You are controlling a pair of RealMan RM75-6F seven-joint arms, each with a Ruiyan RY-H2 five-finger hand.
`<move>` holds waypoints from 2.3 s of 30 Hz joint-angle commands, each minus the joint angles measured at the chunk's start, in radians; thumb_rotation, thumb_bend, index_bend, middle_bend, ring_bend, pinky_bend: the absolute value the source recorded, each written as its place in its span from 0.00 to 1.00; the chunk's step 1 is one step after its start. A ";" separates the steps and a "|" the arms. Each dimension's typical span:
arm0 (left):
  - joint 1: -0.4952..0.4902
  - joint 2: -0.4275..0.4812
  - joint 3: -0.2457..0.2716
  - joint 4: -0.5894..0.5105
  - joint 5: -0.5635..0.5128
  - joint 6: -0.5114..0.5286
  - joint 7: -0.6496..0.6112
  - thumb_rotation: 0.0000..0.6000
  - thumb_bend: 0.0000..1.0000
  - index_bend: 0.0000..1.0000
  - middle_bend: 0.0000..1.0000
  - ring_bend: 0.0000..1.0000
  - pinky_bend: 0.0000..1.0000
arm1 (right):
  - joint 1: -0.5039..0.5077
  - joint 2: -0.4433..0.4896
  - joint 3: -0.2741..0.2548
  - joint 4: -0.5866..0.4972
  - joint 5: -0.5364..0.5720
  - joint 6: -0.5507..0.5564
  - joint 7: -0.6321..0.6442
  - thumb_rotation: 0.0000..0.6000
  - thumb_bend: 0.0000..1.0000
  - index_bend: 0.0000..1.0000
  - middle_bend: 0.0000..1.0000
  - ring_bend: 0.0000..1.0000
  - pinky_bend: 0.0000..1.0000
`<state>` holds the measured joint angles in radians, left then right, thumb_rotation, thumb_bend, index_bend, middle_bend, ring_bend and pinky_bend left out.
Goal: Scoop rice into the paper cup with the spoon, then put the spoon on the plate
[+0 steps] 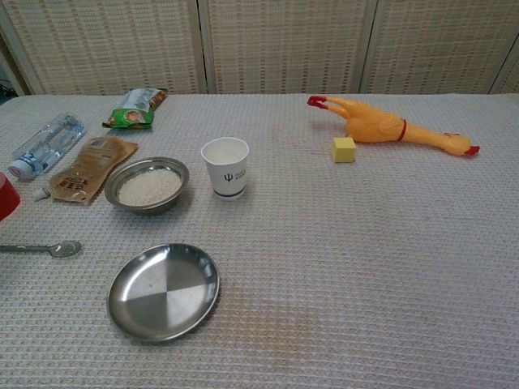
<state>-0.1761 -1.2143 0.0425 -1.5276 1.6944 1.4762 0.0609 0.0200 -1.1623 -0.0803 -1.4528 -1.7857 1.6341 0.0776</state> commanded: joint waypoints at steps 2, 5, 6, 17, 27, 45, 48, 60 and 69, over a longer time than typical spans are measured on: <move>-0.024 0.021 0.033 -0.026 0.021 -0.059 -0.064 1.00 0.40 0.00 0.00 0.00 0.17 | -0.002 0.002 -0.003 0.003 -0.007 0.009 0.013 1.00 0.12 0.00 0.00 0.00 0.00; -0.025 -0.006 0.009 -0.001 0.029 -0.030 0.003 1.00 0.40 0.00 0.16 0.06 0.19 | 0.004 0.001 -0.013 0.015 -0.021 -0.001 0.032 1.00 0.12 0.00 0.00 0.00 0.00; -0.023 -0.019 0.002 0.009 0.030 -0.019 0.024 1.00 0.40 0.00 0.22 0.09 0.21 | 0.005 0.001 -0.015 0.017 -0.024 -0.003 0.033 1.00 0.12 0.00 0.00 0.00 0.00; -0.094 -0.159 -0.035 0.145 0.029 -0.079 -0.001 1.00 0.39 0.47 1.00 1.00 1.00 | -0.009 0.012 -0.015 -0.036 0.005 -0.018 -0.016 1.00 0.12 0.00 0.00 0.00 0.00; -0.140 -0.224 -0.051 0.234 -0.066 -0.193 -0.070 1.00 0.37 0.47 1.00 1.00 1.00 | -0.021 0.022 -0.005 -0.052 0.028 -0.008 -0.021 1.00 0.12 0.00 0.00 0.00 0.00; -0.151 -0.309 -0.072 0.359 -0.194 -0.266 -0.006 1.00 0.34 0.48 1.00 1.00 1.00 | -0.020 0.053 -0.009 -0.083 0.044 -0.042 -0.022 1.00 0.12 0.00 0.00 0.00 0.00; -0.156 -0.319 -0.071 0.375 -0.206 -0.282 -0.001 1.00 0.34 0.48 1.00 1.00 1.00 | -0.020 0.054 -0.010 -0.085 0.043 -0.046 -0.022 1.00 0.12 0.00 0.00 0.00 0.00; -0.169 -0.328 -0.071 0.417 -0.244 -0.331 -0.012 1.00 0.34 0.46 1.00 1.00 1.00 | -0.020 0.058 -0.010 -0.093 0.044 -0.056 -0.031 1.00 0.12 0.00 0.00 0.00 0.00; -0.177 -0.325 -0.073 0.430 -0.262 -0.350 -0.002 1.00 0.34 0.45 1.00 1.00 1.00 | -0.020 0.064 -0.013 -0.101 0.045 -0.065 -0.032 1.00 0.12 0.00 0.00 0.00 0.00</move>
<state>-0.3529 -1.5394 -0.0304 -1.0983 1.4332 1.1270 0.0582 0.0005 -1.0984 -0.0933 -1.5535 -1.7405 1.5686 0.0456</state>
